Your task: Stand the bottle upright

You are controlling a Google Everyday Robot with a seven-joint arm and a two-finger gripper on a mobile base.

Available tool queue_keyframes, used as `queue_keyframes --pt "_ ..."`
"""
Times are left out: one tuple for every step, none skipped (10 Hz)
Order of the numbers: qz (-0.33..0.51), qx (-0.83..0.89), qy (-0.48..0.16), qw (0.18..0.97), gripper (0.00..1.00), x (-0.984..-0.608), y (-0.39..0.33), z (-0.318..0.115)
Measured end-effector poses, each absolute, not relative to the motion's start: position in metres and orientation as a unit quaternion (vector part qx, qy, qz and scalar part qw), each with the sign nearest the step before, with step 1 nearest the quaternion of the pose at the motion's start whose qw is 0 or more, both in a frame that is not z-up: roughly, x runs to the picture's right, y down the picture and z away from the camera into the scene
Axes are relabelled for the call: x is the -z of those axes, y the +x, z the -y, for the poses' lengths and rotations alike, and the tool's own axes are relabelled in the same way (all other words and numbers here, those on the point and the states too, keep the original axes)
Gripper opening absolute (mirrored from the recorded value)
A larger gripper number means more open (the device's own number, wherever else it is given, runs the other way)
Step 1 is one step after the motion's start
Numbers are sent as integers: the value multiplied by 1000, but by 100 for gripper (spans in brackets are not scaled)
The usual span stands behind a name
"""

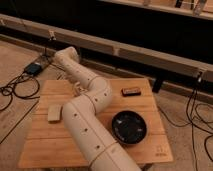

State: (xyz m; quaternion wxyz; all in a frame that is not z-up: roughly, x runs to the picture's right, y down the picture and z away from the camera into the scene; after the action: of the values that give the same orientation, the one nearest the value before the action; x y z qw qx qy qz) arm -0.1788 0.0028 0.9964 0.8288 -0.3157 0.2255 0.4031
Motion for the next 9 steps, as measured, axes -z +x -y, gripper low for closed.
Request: queue_keyframes --pt "-227 -403 -314 829 58 -999 -179 -5" --pt "-231 -403 -312 829 51 -1000 -178 -6" --pt "-235 -404 -311 828 42 -1000 -177 -7" --pt "-240 -404 -310 827 31 -999 -176 -8" --pt "-244 -404 -309 826 18 -997 -177 -8" --pt "-248 -405 -308 825 9 -996 -176 -8" --pt "-250 -405 -307 824 3 -995 -176 -8" --pt "-252 -405 -307 824 0 -993 -176 -7" --pt "-253 -403 -306 825 0 -990 -178 -5"
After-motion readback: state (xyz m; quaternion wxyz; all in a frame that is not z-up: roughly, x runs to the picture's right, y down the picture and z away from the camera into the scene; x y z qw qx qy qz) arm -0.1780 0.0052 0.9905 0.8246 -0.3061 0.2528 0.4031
